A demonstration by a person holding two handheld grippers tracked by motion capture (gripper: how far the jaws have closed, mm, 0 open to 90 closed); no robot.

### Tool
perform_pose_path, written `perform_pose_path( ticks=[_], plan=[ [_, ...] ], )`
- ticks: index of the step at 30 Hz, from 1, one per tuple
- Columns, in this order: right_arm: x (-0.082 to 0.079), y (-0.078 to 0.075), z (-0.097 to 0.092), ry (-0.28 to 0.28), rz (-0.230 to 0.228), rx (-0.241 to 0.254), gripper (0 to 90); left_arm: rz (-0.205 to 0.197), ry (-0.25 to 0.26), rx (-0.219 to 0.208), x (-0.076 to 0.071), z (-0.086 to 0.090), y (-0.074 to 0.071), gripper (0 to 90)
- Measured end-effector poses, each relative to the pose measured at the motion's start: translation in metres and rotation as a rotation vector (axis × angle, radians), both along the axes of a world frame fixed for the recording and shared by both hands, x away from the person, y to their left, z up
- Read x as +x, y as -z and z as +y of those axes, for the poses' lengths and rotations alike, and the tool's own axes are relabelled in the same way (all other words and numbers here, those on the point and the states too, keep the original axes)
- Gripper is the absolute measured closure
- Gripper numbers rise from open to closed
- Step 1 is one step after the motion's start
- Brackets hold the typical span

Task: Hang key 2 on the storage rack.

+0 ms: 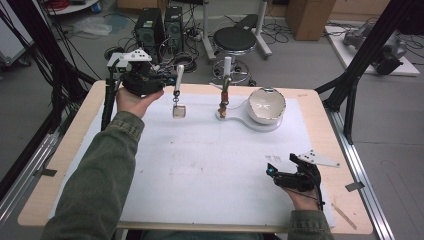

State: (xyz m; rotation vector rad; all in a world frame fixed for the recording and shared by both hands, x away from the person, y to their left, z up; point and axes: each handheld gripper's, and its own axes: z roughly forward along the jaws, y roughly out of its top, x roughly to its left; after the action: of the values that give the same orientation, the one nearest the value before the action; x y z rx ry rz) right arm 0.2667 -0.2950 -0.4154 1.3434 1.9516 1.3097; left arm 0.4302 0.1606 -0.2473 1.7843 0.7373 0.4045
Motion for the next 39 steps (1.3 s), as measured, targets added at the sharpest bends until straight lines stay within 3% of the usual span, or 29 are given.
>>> perform_pose_path(
  ticks=[14,17,27,31,36,39],
  plan=[
    [0.000,0.000,-0.001,0.001,-0.006,0.004,3.3,-0.020,0.022,0.001,0.031,-0.028,-0.009,86.8],
    [0.000,0.000,-0.002,0.004,-0.004,0.006,3.3,-0.022,0.025,-0.031,0.038,-0.031,-0.008,86.8],
    [0.000,0.001,-0.004,0.007,-0.006,0.009,3.4,-0.024,-0.007,-0.052,0.060,-0.044,0.006,86.8],
    [-0.001,0.001,-0.004,0.010,0.001,0.010,3.3,-0.027,-0.018,-0.011,0.069,-0.052,0.011,86.8],
    [-0.001,0.002,-0.006,0.014,0.002,0.009,3.3,-0.022,-0.016,-0.067,0.077,-0.059,0.016,86.8],
    [-0.002,0.003,-0.006,0.016,0.003,0.009,3.4,-0.016,-0.020,-0.061,0.082,-0.066,0.018,86.8]
  ],
)
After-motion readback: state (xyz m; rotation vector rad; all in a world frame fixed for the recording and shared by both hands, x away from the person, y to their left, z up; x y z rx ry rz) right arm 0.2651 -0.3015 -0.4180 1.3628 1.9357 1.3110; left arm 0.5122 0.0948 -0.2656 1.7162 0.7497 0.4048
